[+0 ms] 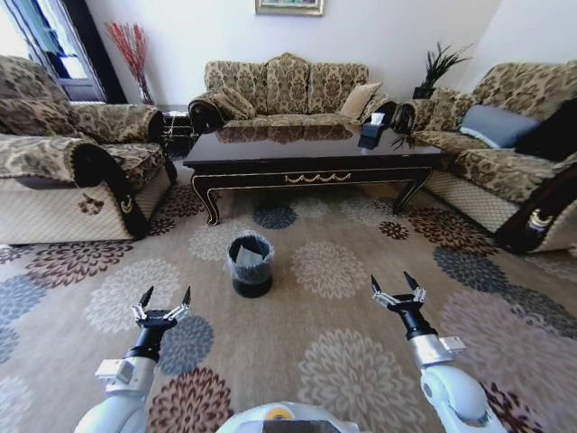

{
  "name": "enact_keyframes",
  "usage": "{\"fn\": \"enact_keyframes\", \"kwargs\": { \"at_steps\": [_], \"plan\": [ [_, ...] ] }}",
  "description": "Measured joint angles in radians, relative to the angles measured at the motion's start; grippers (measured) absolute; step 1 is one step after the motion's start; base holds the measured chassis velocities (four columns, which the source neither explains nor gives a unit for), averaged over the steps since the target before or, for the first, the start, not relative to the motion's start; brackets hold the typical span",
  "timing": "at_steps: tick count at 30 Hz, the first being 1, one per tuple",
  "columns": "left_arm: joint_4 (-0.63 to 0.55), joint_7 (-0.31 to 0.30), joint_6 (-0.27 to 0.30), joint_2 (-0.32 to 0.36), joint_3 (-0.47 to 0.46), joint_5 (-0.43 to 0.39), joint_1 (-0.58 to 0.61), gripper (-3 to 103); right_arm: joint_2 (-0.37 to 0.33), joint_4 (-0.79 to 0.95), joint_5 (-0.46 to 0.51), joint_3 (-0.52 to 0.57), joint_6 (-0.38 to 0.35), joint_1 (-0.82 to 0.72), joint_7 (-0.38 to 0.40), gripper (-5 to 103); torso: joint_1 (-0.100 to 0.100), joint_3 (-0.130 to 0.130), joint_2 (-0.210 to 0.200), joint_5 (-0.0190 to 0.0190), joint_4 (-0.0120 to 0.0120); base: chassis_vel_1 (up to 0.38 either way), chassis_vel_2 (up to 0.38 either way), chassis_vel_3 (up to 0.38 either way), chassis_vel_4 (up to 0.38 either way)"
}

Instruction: Move to the front of the table and pick up the trash from the floor, then place it into the trash bin.

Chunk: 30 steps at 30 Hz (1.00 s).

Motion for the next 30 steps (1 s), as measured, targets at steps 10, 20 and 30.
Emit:
{"fn": "enact_keyframes", "kwargs": {
  "at_steps": [10, 20, 30],
  "plan": [
    [0.000, 0.000, 0.000, 0.000, 0.000, 0.000, 0.000, 100, 0.000, 0.000, 0.000, 0.000, 0.000, 0.000, 0.000, 100, 0.000, 0.000, 0.000, -0.0001, 0.0000, 0.254, -0.243, -0.251, 0.241],
    [0.000, 0.000, 0.000, 0.000, 0.000, 0.000, 0.000, 100, 0.000, 0.000, 0.000, 0.000, 0.000, 0.000, 0.000, 100, 0.000, 0.000, 0.000, -0.0001, 0.0002, 0.241, -0.246, -0.243, 0.252],
    [0.000, 0.000, 0.000, 0.000, 0.000, 0.000, 0.000, 100, 0.000, 0.000, 0.000, 0.000, 0.000, 0.000, 0.000, 100, 0.000, 0.000, 0.000, -0.0001, 0.0002, 0.229, -0.228, -0.251, 0.216]
  ]
}}
